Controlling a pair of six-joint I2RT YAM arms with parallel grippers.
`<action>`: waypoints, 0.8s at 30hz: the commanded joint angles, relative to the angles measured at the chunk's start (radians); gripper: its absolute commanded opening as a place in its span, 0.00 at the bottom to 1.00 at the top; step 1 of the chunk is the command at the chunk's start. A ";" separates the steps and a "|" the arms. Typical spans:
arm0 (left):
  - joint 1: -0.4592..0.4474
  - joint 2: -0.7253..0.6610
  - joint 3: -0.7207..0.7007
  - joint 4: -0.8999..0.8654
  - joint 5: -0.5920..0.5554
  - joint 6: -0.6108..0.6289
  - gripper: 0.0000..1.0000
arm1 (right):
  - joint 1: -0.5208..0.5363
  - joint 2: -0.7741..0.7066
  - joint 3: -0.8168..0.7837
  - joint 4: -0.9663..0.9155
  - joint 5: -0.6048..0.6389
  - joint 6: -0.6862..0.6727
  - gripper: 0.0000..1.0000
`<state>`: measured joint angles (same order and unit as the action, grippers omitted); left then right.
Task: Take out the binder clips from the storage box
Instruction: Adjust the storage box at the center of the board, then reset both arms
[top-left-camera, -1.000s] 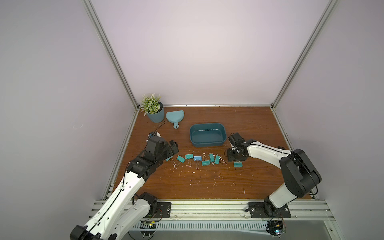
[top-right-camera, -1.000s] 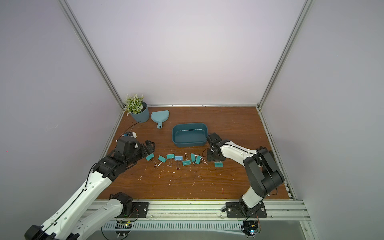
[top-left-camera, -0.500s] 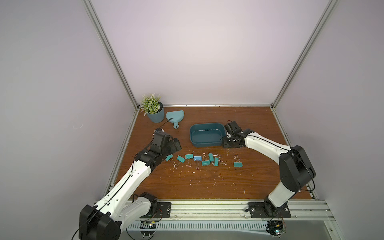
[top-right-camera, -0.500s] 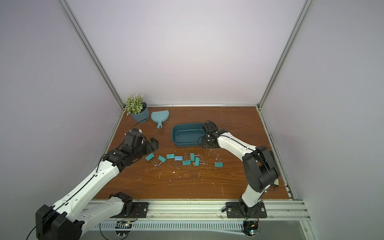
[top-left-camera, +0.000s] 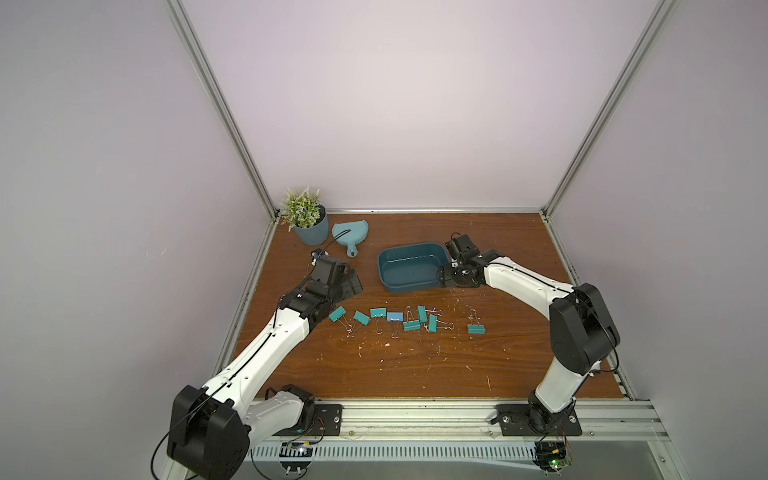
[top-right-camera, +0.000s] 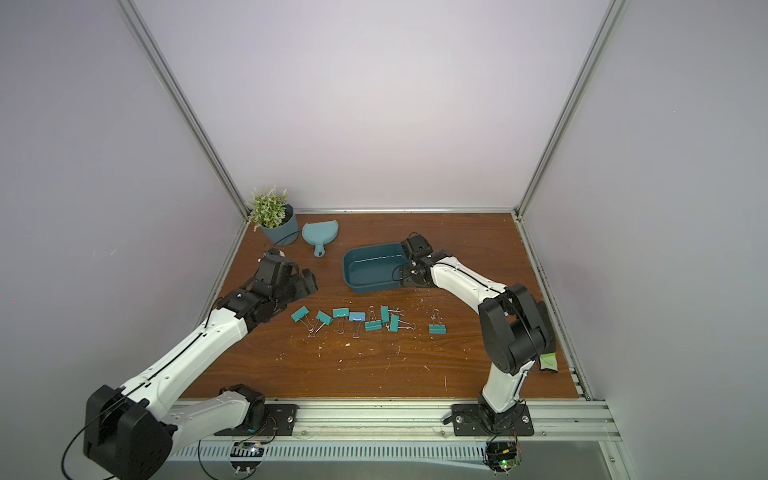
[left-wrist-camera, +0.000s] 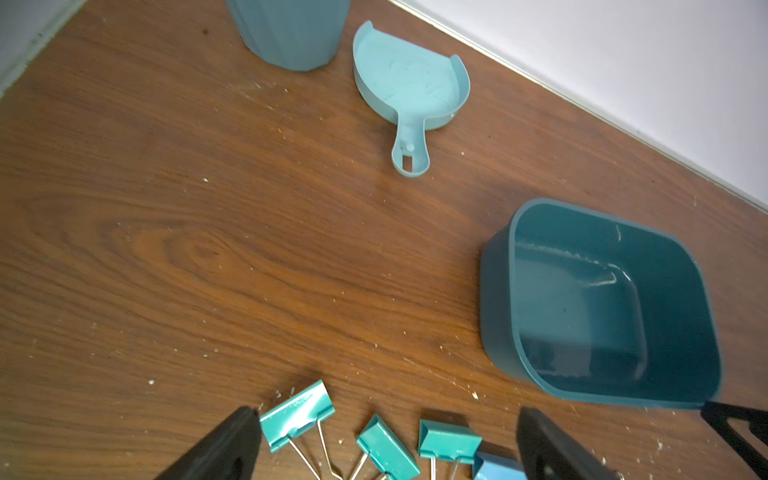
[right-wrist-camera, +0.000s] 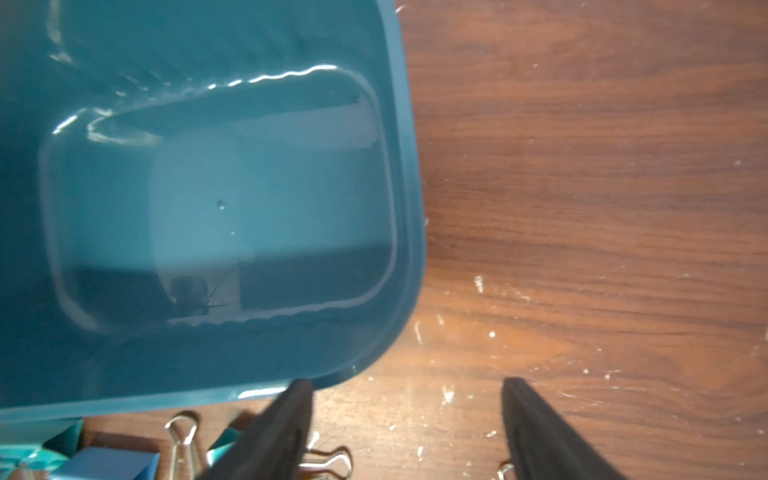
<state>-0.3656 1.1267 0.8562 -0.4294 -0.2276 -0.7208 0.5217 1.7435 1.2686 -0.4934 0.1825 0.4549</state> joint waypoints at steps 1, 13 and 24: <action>0.021 0.007 0.025 0.019 -0.127 0.023 0.99 | -0.012 -0.083 -0.018 0.010 0.061 0.007 0.89; 0.220 0.094 -0.038 0.168 -0.198 0.057 0.99 | -0.068 -0.324 -0.223 0.216 0.216 -0.042 0.99; 0.258 0.220 -0.493 1.316 -0.498 0.553 0.99 | -0.168 -0.541 -0.747 1.054 0.507 -0.334 0.99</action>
<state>-0.1177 1.2850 0.4496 0.3679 -0.6273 -0.4053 0.3954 1.2312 0.6189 0.1711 0.5728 0.2398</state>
